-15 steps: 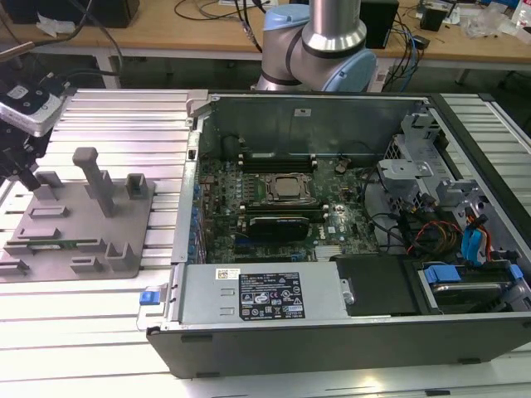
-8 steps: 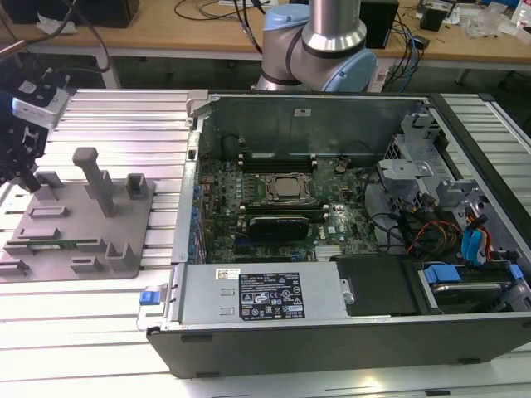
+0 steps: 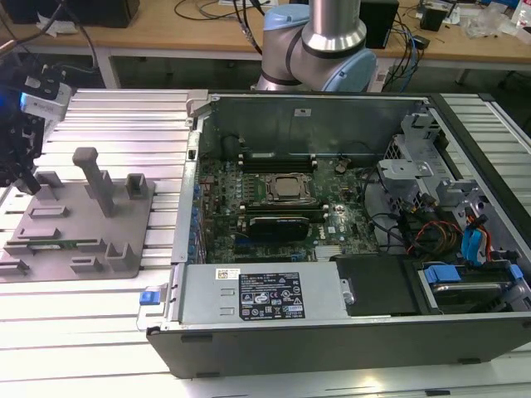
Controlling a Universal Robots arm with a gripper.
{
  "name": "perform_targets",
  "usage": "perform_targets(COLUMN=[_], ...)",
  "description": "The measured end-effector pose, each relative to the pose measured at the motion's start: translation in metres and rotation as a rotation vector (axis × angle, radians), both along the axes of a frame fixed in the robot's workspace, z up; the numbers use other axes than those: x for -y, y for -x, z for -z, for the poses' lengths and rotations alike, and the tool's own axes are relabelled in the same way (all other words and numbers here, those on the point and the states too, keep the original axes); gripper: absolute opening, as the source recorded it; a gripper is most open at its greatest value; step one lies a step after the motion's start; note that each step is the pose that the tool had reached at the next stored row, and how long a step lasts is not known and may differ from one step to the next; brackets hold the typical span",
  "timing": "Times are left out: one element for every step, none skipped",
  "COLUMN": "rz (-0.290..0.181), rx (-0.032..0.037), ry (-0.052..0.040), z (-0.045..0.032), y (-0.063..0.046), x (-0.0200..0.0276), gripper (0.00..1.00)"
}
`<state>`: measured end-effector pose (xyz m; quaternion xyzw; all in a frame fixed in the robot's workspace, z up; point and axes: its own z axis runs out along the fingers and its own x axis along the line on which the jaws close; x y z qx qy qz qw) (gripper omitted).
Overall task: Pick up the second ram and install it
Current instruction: 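Pick up the second ram and move it above second insertion slot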
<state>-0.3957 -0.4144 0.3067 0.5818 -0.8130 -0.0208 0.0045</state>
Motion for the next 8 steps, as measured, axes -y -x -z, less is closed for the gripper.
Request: perform_targets(rz=[-0.030,-0.052,-0.077,-0.115,-0.161,-0.197,-0.218,-0.234], rx=[-0.0002,-0.0003,-0.0002,-0.0005,-0.0005,-0.0007,-0.0008,-0.0013], ry=[0.0006,0.0011,0.0015,0.0023,0.0032,0.0039,0.0044,0.0057], z=[0.0004,0.0007,0.0011,0.0016,0.0024,0.0029,0.0032,0.0034], y=[0.0000,0.0000,0.0000,0.0000,0.0000,0.0000,0.0000,0.0000], x=[0.0000,0.0000,0.0000,0.0000,0.0000,0.0000,0.0000,0.0000], gripper=[0.08,0.08,0.08,0.08,0.08,0.08,0.08,0.08])
